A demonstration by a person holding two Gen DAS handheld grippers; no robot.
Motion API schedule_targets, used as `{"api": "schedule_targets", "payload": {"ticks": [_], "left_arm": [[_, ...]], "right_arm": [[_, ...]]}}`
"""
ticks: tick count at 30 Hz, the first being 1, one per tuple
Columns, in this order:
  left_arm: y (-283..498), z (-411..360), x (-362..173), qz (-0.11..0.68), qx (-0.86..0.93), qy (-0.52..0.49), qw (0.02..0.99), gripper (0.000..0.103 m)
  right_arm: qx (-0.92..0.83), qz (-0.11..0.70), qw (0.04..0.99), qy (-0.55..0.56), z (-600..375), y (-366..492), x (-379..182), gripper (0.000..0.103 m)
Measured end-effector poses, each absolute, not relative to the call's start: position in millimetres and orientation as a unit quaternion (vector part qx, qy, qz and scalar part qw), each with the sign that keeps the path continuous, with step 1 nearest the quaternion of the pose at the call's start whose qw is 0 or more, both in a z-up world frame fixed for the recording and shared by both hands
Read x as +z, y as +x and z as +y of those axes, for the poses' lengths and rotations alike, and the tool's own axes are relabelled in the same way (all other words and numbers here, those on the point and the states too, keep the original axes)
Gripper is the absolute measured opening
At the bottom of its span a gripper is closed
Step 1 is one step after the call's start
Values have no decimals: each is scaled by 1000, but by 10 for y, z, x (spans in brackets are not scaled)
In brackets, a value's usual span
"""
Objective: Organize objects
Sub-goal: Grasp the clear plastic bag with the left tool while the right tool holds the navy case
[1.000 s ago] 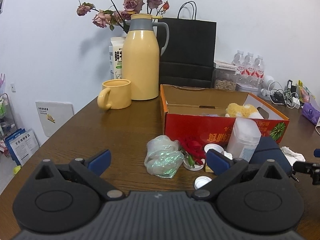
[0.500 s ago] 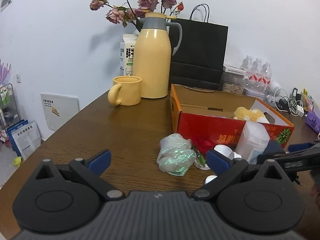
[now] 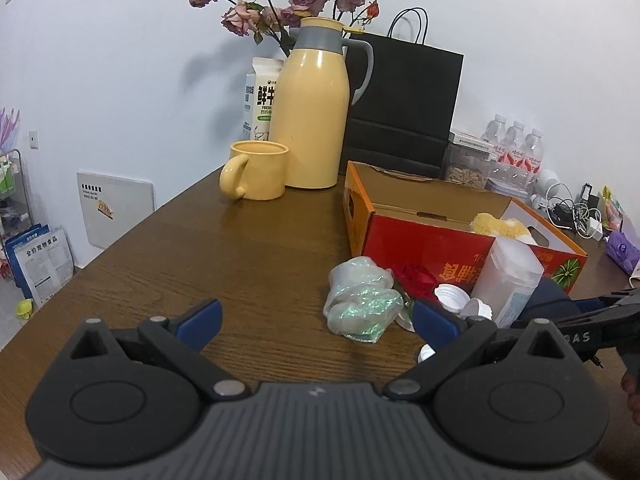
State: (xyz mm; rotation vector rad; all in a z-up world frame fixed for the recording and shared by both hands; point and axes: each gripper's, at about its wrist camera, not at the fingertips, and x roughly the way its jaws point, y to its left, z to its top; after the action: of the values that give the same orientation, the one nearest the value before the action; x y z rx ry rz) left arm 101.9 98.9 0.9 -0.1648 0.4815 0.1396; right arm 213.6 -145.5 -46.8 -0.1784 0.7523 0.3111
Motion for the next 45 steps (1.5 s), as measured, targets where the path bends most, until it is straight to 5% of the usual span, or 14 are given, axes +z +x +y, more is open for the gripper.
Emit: {"api": "schedule_targets", "payload": {"ticks": [15, 28, 33, 34, 36, 37, 40, 45], "left_arm": [[1071, 1008, -19, 245, 77, -82, 963, 103], [1479, 945, -82, 267, 84, -70, 958, 103], [1736, 934, -179, 276, 69, -94, 954, 103], [1777, 943, -210, 278, 65, -103, 953, 100], [1842, 975, -274, 289, 59, -127, 947, 74], [1867, 1001, -305, 298, 54, -140, 943, 50], [1831, 1042, -314, 299, 50, -150, 941, 38], [1706, 996, -221, 279, 45, -132, 950, 36]], "right_arm": [[189, 353, 916, -14, -2039, 2109, -334, 49], [150, 353, 918, -98, -1748, 2129, -507, 78], [149, 332, 924, -117, -1702, 2061, -516, 71], [150, 330, 924, -121, -1695, 2048, -515, 69], [151, 324, 926, -120, -1702, 2029, -517, 67], [152, 320, 928, -114, -1720, 2022, -519, 66], [153, 305, 934, -103, -1767, 1980, -519, 64], [160, 298, 938, -83, -1829, 1920, -494, 63]]}}
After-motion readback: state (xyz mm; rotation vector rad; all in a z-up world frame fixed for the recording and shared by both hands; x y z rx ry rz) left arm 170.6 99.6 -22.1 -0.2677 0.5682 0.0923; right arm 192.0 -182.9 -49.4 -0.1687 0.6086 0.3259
